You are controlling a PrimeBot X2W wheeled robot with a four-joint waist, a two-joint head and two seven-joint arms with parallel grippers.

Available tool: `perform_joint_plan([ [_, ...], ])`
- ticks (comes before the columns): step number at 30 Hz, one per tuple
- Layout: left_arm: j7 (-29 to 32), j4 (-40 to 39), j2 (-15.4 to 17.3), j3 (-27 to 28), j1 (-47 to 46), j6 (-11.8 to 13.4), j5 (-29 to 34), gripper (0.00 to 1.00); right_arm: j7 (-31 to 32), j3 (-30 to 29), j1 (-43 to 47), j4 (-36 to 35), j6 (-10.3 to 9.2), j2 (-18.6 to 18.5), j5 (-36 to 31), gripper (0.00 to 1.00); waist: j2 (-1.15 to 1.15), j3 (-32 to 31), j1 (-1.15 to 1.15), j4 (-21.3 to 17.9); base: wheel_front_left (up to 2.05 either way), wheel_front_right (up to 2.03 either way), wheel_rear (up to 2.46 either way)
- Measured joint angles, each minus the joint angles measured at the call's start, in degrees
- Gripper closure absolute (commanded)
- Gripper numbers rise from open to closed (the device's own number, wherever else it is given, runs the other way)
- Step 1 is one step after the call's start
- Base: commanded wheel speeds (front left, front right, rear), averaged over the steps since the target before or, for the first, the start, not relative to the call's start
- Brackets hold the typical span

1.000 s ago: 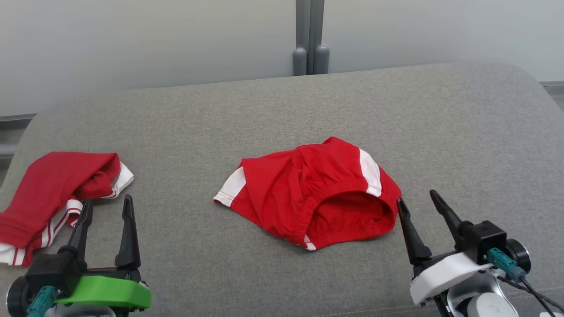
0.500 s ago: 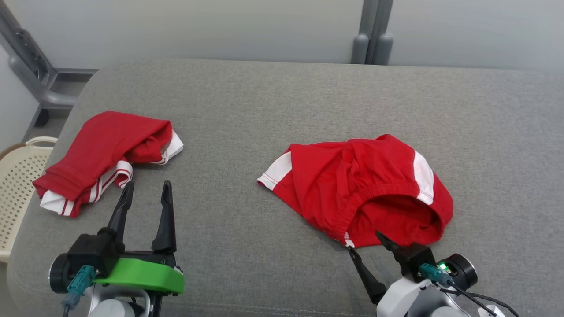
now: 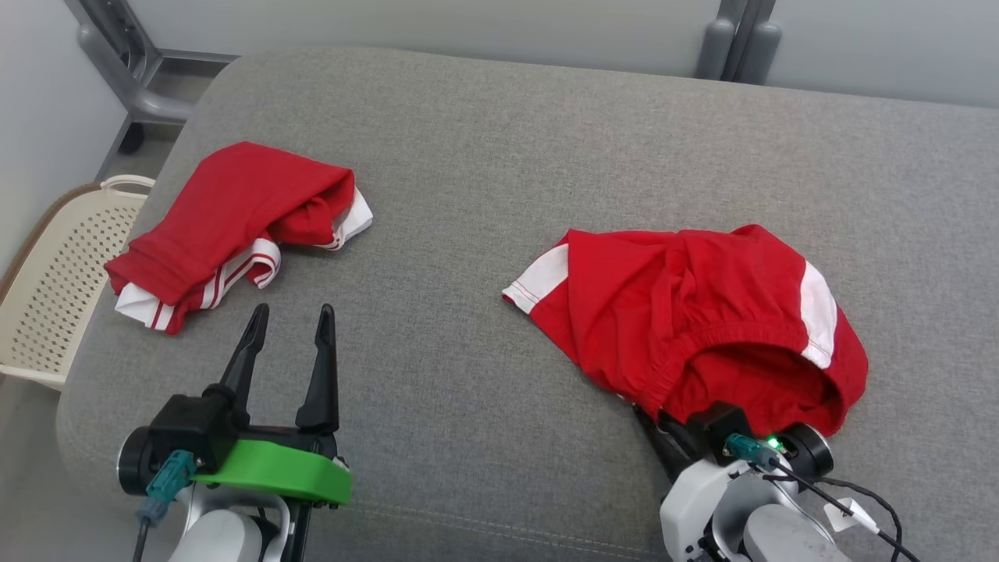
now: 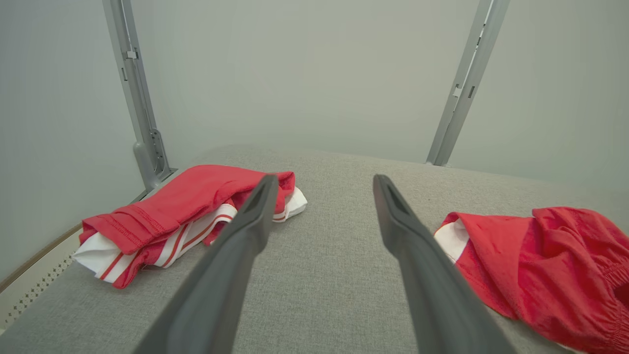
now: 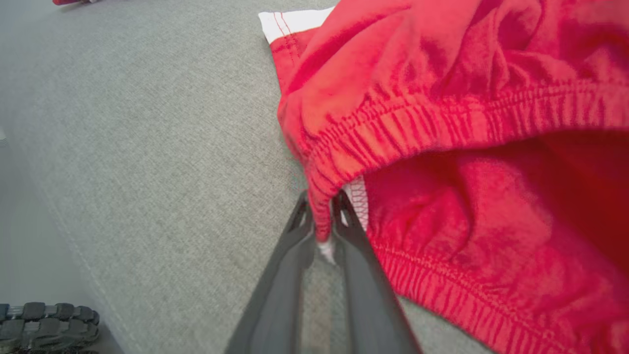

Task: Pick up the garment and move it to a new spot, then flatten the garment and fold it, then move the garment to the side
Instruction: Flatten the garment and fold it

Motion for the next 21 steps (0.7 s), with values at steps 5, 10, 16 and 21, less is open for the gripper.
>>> perform_joint_plan([
  [5, 0.0, 0.3, -0.8, 1.2, 0.0, -0.5, 0.7, 0.00, -1.6, 0.2, -1.2, -0.2, 0.00, 0.1, 3.2, 1.00, 0.00, 0.4, 0.00, -0.6, 0.00, 0.00, 0.00],
  [10, -0.1, 0.4, -0.9, 2.8, 0.0, -0.7, 1.5, 0.00, -0.6, -1.3, -1.1, -8.9, 0.00, 0.4, 11.2, 1.00, 0.00, 0.2, 0.00, -2.7, 0.00, 0.00, 0.00],
  [16, -0.1, 0.5, -0.9, 3.6, 0.1, -1.0, 2.1, 0.00, 3.6, -6.8, -0.2, -19.0, -0.01, 0.1, 20.5, 1.00, 0.00, 0.2, 0.00, -5.8, 0.00, 0.00, 0.00],
  [21, -0.1, 0.4, -0.9, 3.8, 0.1, -1.3, 2.6, 0.00, 6.4, -14.2, -0.3, -23.7, -0.01, -1.4, 24.8, 1.00, 0.00, 0.4, 0.00, -8.4, 0.00, 0.00, 0.00],
])
